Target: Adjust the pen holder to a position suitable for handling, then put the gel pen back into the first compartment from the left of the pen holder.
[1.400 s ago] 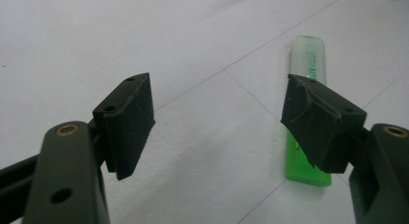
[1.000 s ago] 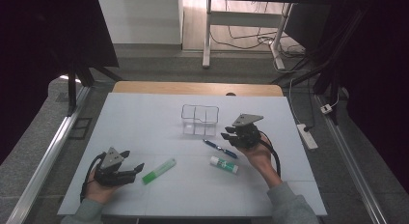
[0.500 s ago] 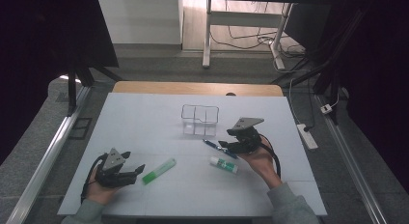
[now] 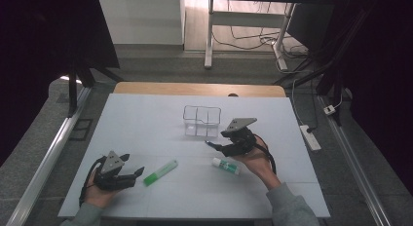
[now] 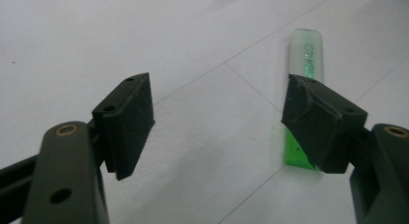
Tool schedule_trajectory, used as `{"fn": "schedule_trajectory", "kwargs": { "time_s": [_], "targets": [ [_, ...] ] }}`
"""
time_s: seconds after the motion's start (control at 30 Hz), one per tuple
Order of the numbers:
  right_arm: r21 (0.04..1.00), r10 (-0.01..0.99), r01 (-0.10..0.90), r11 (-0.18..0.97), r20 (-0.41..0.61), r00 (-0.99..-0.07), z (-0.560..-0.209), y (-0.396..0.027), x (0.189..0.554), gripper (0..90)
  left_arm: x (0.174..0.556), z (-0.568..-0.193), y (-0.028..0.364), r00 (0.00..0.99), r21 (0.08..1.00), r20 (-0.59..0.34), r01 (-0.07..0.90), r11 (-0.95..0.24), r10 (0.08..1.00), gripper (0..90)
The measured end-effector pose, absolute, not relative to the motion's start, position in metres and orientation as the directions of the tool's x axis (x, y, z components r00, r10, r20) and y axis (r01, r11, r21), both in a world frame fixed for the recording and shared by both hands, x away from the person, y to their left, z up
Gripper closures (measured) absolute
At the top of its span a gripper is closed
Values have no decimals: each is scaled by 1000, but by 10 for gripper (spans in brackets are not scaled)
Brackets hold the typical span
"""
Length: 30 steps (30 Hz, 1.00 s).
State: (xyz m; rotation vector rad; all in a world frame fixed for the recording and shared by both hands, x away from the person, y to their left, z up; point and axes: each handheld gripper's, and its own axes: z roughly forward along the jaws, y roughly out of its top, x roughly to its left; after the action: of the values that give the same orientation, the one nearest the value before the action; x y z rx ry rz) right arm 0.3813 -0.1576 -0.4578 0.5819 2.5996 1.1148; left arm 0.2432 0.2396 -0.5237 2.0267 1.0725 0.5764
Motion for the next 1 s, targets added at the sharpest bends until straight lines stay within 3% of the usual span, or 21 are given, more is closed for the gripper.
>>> {"fn": "schedule_trajectory", "kwargs": {
  "time_s": [0.43,1.0],
  "targets": [
    [669,442,298,681,-51,-896,-451,-141,385,392,242,-523,239,546,790,36,498,-358,837,266],
    [568,447,358,741,-19,-894,-469,-127,400,393,241,-522,237,549,789,46,492,-368,834,266]
  ]
}}
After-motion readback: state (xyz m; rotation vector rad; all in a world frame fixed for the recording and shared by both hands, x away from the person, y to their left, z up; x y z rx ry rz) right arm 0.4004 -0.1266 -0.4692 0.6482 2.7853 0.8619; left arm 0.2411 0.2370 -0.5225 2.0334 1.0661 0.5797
